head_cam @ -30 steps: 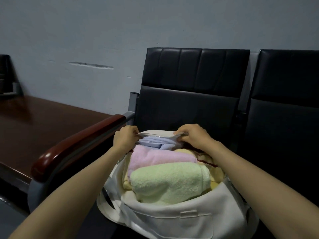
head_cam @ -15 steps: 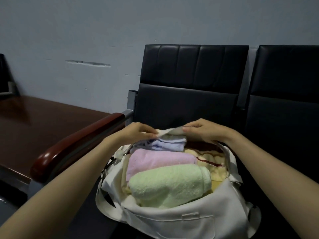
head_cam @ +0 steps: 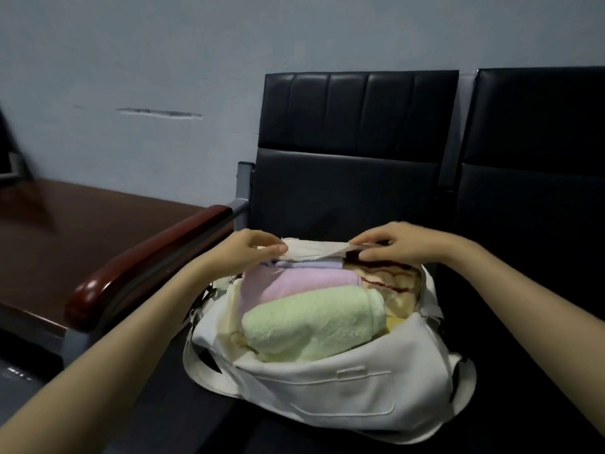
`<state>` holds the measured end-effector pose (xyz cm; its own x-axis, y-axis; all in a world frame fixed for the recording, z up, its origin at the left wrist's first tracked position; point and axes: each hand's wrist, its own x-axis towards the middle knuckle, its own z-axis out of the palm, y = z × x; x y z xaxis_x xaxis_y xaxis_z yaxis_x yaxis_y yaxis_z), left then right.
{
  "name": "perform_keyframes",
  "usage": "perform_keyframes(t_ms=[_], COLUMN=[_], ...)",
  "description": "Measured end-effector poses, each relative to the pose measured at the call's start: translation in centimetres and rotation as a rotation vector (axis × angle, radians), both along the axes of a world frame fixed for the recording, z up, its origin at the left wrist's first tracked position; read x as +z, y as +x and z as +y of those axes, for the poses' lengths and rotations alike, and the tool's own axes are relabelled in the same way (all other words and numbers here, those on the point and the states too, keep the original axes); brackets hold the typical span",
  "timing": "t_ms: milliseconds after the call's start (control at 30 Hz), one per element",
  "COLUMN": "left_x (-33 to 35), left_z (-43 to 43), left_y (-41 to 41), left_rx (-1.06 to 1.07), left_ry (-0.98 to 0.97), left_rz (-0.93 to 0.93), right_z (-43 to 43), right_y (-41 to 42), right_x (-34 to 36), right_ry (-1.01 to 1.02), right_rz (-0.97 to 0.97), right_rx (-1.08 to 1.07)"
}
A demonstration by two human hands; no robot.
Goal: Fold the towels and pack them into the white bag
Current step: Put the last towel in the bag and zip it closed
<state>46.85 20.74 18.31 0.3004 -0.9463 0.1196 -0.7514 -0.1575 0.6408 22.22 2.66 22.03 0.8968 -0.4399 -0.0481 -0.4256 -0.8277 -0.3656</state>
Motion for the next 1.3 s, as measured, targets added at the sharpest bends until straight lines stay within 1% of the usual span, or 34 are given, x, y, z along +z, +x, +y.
perform_keyframes(t_ms=[67,133,167,200,233,300,333,400,433,567,633,667,767,833,867,900,967,1033,1100,1200,1300], left_x=[-0.4,-0.8,-0.8,-0.9,-1.2,-2.2,-2.7,-3.6,-3.8,-3.8,-3.7,-3.8,-4.1,-4.0,-4.0,-4.1,-4.5,-4.7,-4.7,-4.4,-4.1], left_z=[1.7,3.0,3.6,3.9,4.0,3.2,2.6,1.3,0.8,0.0,0.7,1.2,2.6,3.4,3.6,3.8,3.9,3.5,3.1,2.6,2.0], left_y=[-1.6,-2.9,-3.6,-4.1,-4.4,-4.7,-4.6,-4.3,-4.2,-5.0,-5.5,-5.7,-7.2,-9.0,-9.8,-10.4,-11.1,-11.0,-10.9,-10.6,-10.2], left_rx=[-0.027,-0.093,-0.125,-0.154,-0.188,-0.218,-0.201,-0.129,-0.093,-0.036,-0.024,-0.035,-0.103,-0.173,-0.225,-0.270,-0.313,-0.298,-0.282,-0.291,-0.291], left_ry=[-0.125,-0.180,-0.160,-0.107,-0.045,0.021,0.011,-0.029,-0.044,-0.058,-0.146,-0.213,-0.473,-0.623,-0.642,-0.619,-0.481,-0.304,-0.177,-0.063,-0.013], left_rz=[-0.022,0.021,0.048,0.036,-0.035,-0.225,-0.269,-0.264,-0.267,-0.371,-0.423,-0.473,-0.627,-0.622,-0.613,-0.609,-0.578,-0.501,-0.460,-0.455,-0.381], right_z=[0.3,1.0,1.4,2.2,3.1,4.8,5.4,5.8,5.9,6.2,6.5,6.7,7.0,7.3,7.5,7.7,7.8,7.7,7.6,7.6,8.1], right_y=[-1.0,-1.6,-1.9,-2.3,-2.6,-3.0,-2.9,-2.1,-1.7,-1.4,-2.3,-2.8,-4.5,-5.5,-5.9,-6.1,-6.0,-5.5,-4.9,-4.9,-5.2], right_x=[0.0,-0.5,-0.7,-0.8,-0.8,-1.2,-1.8,-3.6,-4.5,-6.4,-6.3,-6.2,-6.1,-5.9,-5.7,-5.6,-5.5,-5.5,-5.3,-4.9,-3.9], right_ry=[-0.031,-0.088,-0.078,-0.030,0.032,0.116,0.073,-0.100,-0.148,-0.210,-0.240,-0.258,-0.338,-0.380,-0.384,-0.384,-0.404,-0.423,-0.403,-0.261,-0.123], right_rz=[-0.134,-0.234,-0.284,-0.328,-0.350,-0.316,-0.275,-0.221,-0.212,-0.247,-0.264,-0.241,-0.085,0.023,0.073,0.113,0.170,0.230,0.289,0.286,0.286], right_rx=[-0.057,-0.078,-0.060,-0.024,0.016,0.078,0.096,0.107,0.080,-0.086,-0.159,-0.182,-0.155,-0.092,-0.069,-0.051,-0.017,0.002,-0.005,-0.021,0.014])
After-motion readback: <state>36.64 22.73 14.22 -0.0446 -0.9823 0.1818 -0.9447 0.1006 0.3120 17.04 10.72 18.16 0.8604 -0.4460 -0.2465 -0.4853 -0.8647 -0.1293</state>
